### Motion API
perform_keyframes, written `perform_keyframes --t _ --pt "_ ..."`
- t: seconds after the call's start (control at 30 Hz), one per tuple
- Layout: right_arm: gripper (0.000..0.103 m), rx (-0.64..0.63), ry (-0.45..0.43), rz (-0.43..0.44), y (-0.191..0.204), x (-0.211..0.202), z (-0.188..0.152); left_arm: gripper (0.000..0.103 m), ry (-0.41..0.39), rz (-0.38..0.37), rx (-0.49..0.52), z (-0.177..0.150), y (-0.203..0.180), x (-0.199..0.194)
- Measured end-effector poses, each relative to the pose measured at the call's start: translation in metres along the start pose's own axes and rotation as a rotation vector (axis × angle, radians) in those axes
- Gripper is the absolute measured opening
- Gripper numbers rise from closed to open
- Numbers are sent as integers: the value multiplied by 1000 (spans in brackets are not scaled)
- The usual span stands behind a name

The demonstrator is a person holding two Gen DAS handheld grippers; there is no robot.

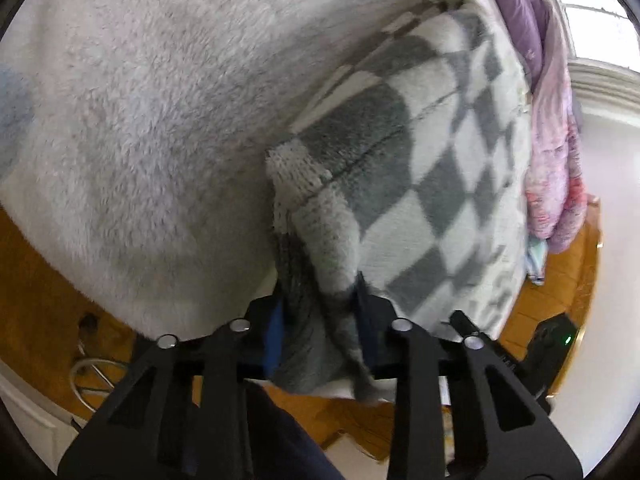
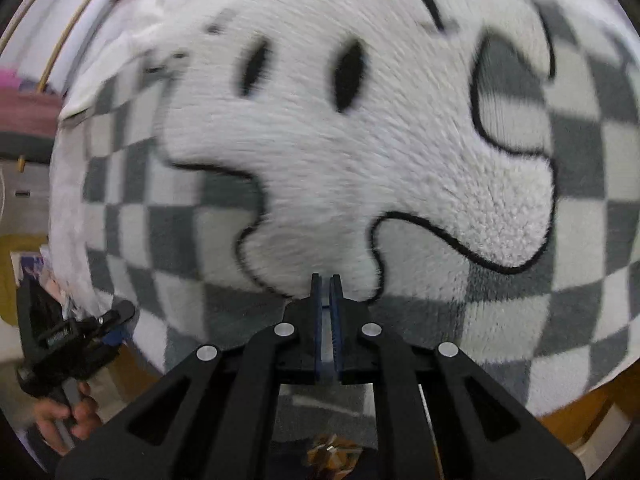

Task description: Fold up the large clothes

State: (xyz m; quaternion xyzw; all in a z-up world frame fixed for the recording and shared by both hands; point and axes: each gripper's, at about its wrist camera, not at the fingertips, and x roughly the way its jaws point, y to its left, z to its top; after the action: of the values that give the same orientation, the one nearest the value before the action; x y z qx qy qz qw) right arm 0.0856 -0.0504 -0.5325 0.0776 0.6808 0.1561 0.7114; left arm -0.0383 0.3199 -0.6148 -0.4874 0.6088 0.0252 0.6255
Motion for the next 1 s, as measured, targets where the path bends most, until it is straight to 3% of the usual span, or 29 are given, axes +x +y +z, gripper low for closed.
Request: perform_keyframes --t 0.07,0.13,0.2,0.33,0.6,0.77,0.8,0.83,0.93,1.0 --pt "11 -80 -40 61 25 -12 -6 25 3 -32 27 -2 -9 -11" --pt "39 -167 -74 151 48 -20 -11 24 16 -47 51 -2 -16 -18" --pt "51 -258 -101 216 74 -25 -18 24 29 -60 63 -1 -28 -25" --pt "55 -360 -74 295 102 -19 -34 23 35 -108 50 0 -45 -33" --pt "68 -428 -97 238 130 4 -45 23 71 -154 20 5 -53 -33" --pt "67 -465 -147 144 147 36 -55 23 91 -161 29 8 -61 -28" --pt "55 -467 -145 135 147 40 -54 23 87 -157 35 8 -62 -29" --pt "35 -468 -147 116 144 42 -52 23 84 -156 44 9 -65 -30" --pt "25 -370 -128 166 123 40 -39 22 100 -193 84 9 -73 -35" --pt "24 -247 -108 246 103 33 -34 22 83 -287 152 10 -87 -51"
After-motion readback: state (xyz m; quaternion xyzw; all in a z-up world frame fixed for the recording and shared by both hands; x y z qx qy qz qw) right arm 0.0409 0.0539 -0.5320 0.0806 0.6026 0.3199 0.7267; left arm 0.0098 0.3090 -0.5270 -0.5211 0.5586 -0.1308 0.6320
